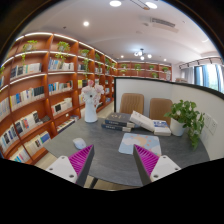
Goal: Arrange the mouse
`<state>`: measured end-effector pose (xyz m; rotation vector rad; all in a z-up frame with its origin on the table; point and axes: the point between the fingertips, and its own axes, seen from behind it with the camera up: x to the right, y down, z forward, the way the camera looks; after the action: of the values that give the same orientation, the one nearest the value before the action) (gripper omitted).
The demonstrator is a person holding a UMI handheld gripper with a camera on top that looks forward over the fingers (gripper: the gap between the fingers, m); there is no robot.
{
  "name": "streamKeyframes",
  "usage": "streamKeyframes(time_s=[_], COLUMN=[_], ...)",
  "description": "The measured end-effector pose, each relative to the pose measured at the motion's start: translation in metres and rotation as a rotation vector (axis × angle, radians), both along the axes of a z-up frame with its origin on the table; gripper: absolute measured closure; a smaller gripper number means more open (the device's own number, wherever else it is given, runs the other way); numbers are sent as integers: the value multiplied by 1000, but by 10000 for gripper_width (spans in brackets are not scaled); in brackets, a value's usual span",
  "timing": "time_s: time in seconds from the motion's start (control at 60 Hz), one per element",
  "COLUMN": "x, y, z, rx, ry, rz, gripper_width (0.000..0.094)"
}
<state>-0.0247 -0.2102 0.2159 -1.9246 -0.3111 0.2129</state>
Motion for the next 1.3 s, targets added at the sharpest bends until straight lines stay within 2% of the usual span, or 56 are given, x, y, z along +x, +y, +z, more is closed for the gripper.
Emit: streamKeyframes(time_s=[0.117, 0.317, 0.517, 0.65, 0.917, 1.067, 1.3], x=[-13, -38, -117, -170, -235, -246, -255], y=[2, -13, -21, 0, 91, 144, 212], z=[-21, -99, -165, -196, -221, -222, -226], rx=[-31, -131, -254, -311, -357, -356, -375], ry=[-14, -51, -56, -47, -61, -62, -76], rz=[-27, -59, -37, -27, -69, -125, -163], gripper_width=[148, 157, 155, 147, 147, 142, 162])
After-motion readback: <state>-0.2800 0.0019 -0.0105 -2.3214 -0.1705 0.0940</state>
